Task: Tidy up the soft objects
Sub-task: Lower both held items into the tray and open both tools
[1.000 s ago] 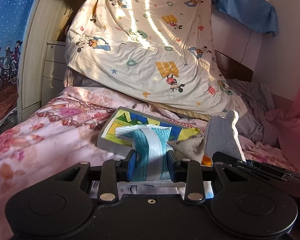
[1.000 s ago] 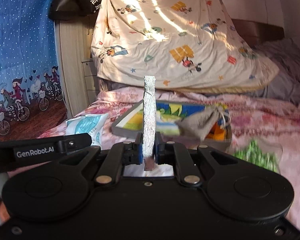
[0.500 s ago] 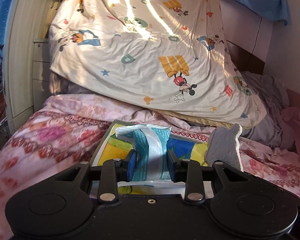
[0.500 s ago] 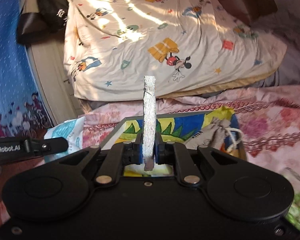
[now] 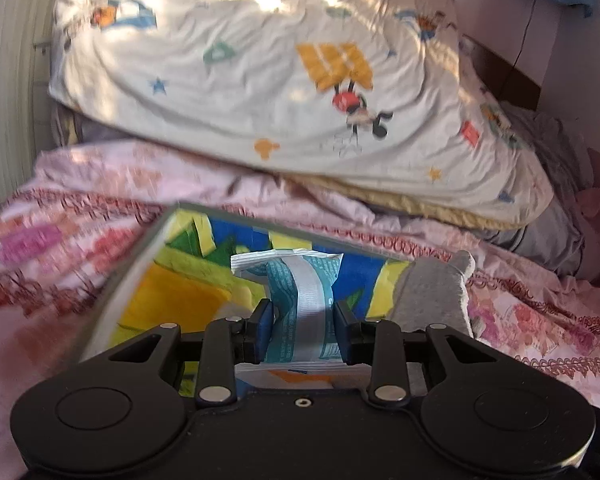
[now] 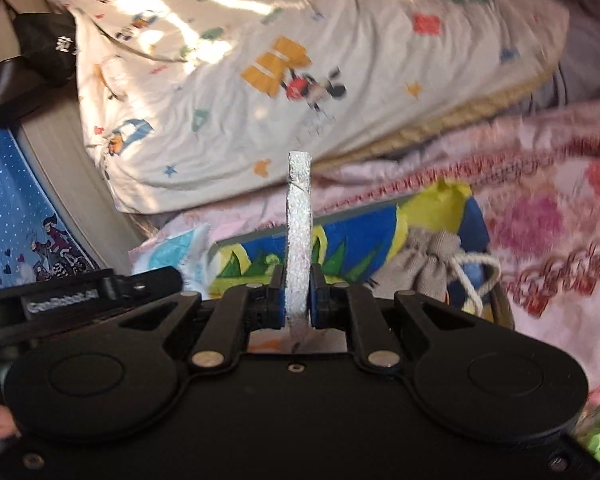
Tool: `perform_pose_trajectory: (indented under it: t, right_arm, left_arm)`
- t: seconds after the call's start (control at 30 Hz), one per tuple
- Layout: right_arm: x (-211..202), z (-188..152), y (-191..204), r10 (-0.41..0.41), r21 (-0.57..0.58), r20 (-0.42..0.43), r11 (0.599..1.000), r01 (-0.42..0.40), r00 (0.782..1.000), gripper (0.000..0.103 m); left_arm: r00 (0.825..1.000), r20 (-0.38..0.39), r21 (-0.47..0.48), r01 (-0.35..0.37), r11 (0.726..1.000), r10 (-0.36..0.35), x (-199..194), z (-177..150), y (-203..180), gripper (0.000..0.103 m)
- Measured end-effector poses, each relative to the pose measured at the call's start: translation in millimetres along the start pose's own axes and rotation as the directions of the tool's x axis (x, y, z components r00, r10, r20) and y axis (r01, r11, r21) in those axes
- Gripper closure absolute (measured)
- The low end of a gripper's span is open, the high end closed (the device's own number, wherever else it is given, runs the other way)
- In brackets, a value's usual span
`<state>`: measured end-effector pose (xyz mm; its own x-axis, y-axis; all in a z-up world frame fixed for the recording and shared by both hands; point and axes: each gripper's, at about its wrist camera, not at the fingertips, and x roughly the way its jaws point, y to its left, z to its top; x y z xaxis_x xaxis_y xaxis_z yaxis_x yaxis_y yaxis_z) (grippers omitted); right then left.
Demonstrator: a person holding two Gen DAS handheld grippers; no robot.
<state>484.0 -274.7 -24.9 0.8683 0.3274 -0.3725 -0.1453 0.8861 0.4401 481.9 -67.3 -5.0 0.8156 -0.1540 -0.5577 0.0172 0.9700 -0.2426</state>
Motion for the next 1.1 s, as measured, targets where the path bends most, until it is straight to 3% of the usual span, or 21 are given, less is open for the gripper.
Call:
perform_pose_trajectory:
  t: [0.37, 0.57, 0.77, 0.9, 1.1]
  right_arm:
    - [16, -9, -31, 0.021, 0.107, -0.086, 0.994, -0.011, 0.996, 0.098]
    - [27, -10, -42, 0.025, 0.152, -0.124, 0.988, -0.006, 0.992, 0.097]
    - [29, -11, -51, 0.035, 0.177, -0.145, 0.984, -0.009, 0.989, 0.097]
    - [24, -7, -53, 0.044, 0.187, -0.139, 0.982, -0.017, 0.989, 0.088]
    - [9, 3, -53, 0.063, 0.191, -0.12, 0.981, -0.039, 0.991, 0.065]
  left_arm:
    - [0.991, -0.116, -0.013, -0.07, 0.997, 0.068, 30, -6, -7, 0.068]
    - [0.984, -0.136, 0.004, -0.113, 0.994, 0.112, 34, -8, -15, 0.066]
    - [0.979, -0.131, -0.04, -0.163, 0.986, 0.156, 29, -10, -19, 0.053]
    - [0.977, -0.118, -0.088, -0.187, 0.978, 0.176, 17, -9, -16, 0.042]
    - [0.979, -0.095, -0.133, -0.194, 0.972, 0.182, -8, -5, -11, 0.04]
